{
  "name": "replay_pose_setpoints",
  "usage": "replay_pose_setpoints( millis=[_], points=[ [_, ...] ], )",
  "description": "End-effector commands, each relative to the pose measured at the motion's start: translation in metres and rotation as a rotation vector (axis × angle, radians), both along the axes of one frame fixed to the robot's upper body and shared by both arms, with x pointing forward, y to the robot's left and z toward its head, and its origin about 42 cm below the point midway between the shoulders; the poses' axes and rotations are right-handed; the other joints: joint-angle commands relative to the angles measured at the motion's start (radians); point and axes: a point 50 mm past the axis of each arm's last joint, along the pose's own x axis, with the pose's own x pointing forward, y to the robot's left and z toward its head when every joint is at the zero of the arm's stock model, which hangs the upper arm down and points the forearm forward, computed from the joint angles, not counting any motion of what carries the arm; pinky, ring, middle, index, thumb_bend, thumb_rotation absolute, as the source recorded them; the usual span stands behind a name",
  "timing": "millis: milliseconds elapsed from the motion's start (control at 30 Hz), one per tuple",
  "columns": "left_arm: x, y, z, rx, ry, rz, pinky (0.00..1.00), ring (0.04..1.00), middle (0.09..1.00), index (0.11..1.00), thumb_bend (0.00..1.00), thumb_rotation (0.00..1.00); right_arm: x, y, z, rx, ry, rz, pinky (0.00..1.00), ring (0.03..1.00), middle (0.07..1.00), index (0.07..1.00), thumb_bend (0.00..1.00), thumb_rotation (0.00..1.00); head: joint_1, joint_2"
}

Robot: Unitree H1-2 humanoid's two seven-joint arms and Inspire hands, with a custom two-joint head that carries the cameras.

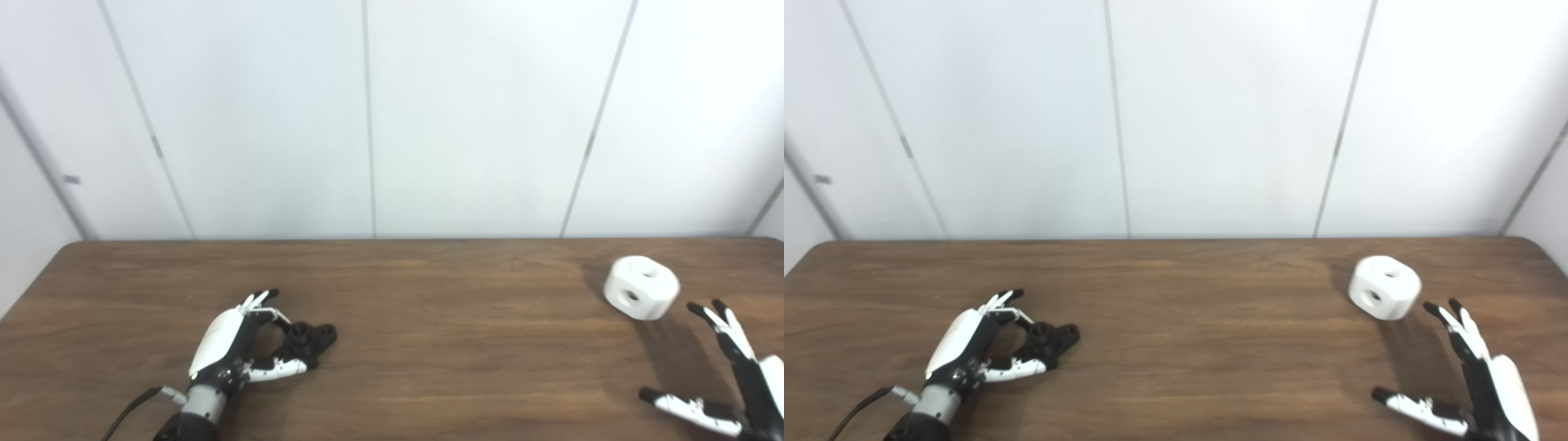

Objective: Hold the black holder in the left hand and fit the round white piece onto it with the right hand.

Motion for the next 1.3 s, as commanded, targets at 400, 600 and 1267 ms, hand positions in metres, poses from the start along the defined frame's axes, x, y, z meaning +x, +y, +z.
replay_pose_setpoints(
  millis=[400, 600, 1267],
  points=[
    [0.001, -0.047, 0.004, -0.023, -0.029, -0.137, 0.98, 0.996, 0.948, 0.48, 0.52, 0.04, 0.046, -0.063, 0.002, -0.133, -0.08, -0.071, 0.97, 1.0, 1.0, 0.909, 1.0, 0.72, -0.038, 0.015],
    [-0.004, -0.071, 0.002, -0.03, -0.022, -0.171, 0.96, 0.993, 0.947, 0.48, 0.52, 0.04, 0.063, -0.089, 0.006, -0.154, -0.066, -0.065, 0.97, 1.0, 1.0, 0.907, 1.0, 0.73, -0.027, 0.044],
    [-0.038, -0.117, -0.015, -0.051, 0.019, -0.298, 0.97, 0.982, 0.937, 0.479, 0.52, 0.04, 0.095, -0.04, 0.095, -0.177, -0.036, -0.048, 0.99, 1.0, 1.0, 0.906, 1.0, 0.64, -0.025, 0.068]
  ],
)
